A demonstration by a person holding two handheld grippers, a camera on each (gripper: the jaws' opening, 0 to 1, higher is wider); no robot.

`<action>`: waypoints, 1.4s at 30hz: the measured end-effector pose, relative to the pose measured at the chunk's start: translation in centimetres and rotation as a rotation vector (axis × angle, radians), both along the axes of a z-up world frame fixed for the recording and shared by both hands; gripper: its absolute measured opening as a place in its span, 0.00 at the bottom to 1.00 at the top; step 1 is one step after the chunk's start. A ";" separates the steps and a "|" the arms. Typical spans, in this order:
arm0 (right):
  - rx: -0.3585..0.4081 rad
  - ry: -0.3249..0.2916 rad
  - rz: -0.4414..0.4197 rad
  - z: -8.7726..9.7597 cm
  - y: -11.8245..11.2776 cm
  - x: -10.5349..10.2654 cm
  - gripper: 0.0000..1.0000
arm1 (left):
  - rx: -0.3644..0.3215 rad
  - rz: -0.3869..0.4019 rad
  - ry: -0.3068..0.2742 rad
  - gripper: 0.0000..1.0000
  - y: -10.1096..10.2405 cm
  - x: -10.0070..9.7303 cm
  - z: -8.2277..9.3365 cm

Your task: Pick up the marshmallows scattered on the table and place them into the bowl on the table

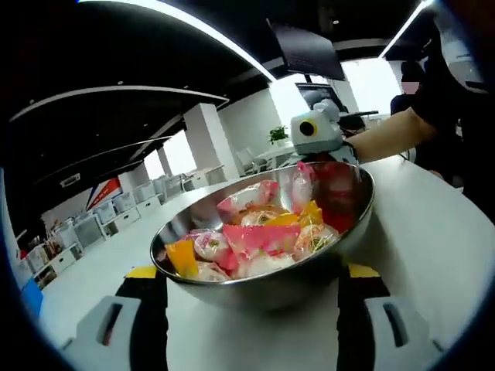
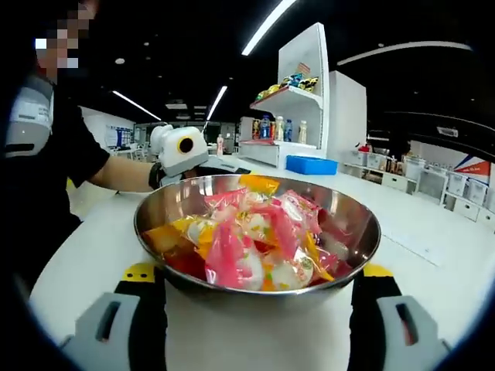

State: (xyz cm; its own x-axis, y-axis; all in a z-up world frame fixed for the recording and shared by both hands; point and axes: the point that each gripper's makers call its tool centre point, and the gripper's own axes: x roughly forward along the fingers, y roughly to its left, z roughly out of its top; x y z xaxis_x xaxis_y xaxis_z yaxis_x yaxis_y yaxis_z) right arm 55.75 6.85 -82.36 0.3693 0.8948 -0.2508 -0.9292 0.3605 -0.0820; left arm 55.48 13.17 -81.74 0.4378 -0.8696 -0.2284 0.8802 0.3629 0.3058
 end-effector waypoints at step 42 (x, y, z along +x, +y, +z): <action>-0.104 0.088 -0.052 -2.0 -1.5 9.5 0.97 | 0.015 0.170 0.097 0.96 3.6 12.5 -1.0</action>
State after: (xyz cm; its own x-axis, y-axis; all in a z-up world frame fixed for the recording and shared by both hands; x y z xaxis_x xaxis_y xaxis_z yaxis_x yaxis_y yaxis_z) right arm 65.22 5.34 -84.40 0.3873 0.8424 -0.3748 -0.9146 0.4023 -0.0409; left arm 67.93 16.76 -82.76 0.5535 -0.7812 -0.2888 0.8322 0.5050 0.2289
